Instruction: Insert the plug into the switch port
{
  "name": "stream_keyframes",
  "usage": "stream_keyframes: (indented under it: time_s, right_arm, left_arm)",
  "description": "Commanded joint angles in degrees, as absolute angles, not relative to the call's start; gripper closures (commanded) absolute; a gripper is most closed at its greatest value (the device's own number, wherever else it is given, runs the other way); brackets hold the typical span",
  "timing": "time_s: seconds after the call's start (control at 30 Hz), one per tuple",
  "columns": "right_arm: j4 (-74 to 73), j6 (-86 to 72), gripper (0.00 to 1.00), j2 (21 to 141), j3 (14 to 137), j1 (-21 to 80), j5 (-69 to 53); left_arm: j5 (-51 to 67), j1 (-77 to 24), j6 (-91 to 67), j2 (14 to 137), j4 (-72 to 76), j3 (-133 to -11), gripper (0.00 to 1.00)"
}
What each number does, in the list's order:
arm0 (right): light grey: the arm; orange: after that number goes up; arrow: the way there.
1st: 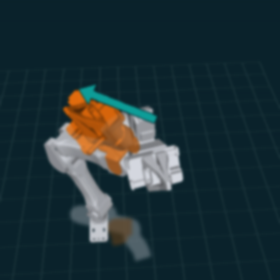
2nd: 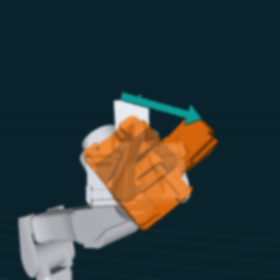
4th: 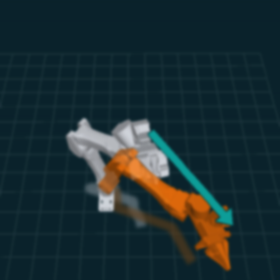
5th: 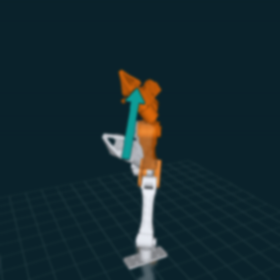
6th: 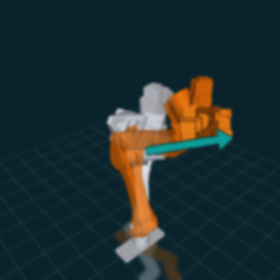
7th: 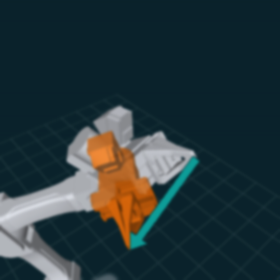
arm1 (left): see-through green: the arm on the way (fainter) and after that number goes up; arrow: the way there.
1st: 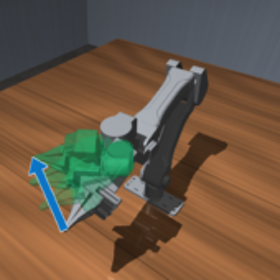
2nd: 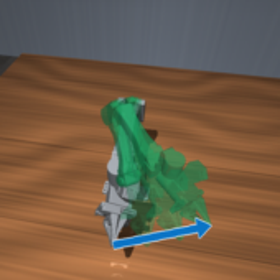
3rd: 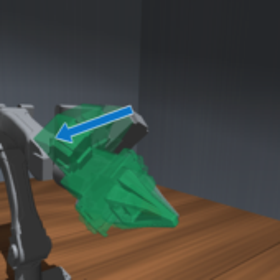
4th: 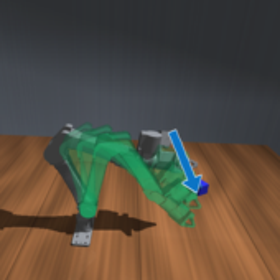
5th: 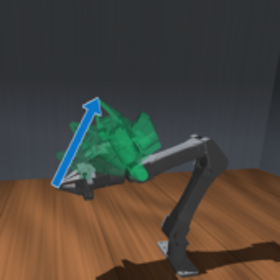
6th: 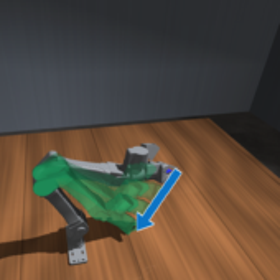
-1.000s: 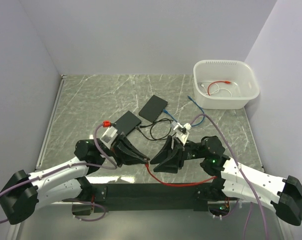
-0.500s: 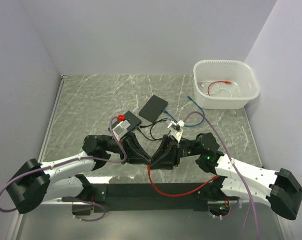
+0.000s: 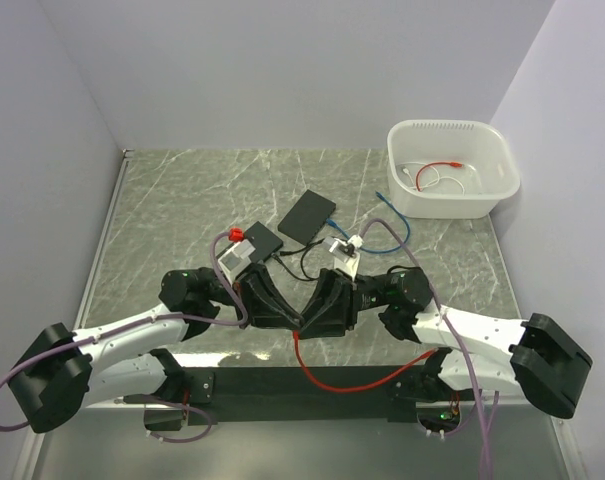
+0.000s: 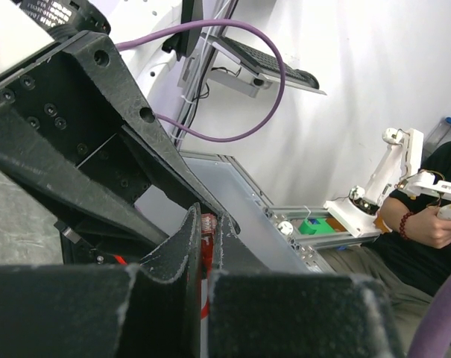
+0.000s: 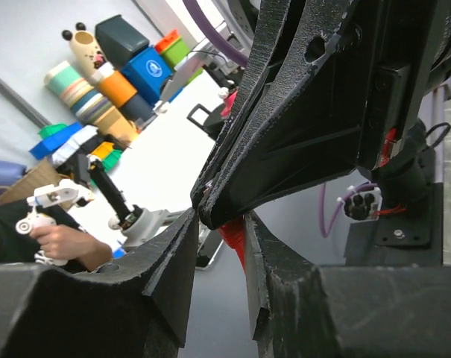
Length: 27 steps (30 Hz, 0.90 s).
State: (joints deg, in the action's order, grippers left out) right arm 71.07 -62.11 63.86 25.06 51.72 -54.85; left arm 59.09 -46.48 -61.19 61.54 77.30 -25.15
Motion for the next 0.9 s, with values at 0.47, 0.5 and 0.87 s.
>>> stream_keyframes:
  time_s: [0.47, 0.5, 0.87]
  right_arm:
    - [96.3, -72.5, 0.55, 68.6, 25.9, 52.7, -55.9]
    - [100.4, -74.9, 0.57, 69.6, 26.0, 52.8, -55.7]
    - [101.0, -75.8, 0.64, 69.0, 28.0, 52.9, -54.4]
  left_arm:
    - [59.3, -46.6, -60.1, 59.8, 106.6, -31.7, 0.99]
    - [59.2, -46.6, -60.0, 59.8, 106.6, -31.6, 0.99]
    - [58.8, -46.6, -59.5, 57.9, 106.3, -30.8, 0.99]
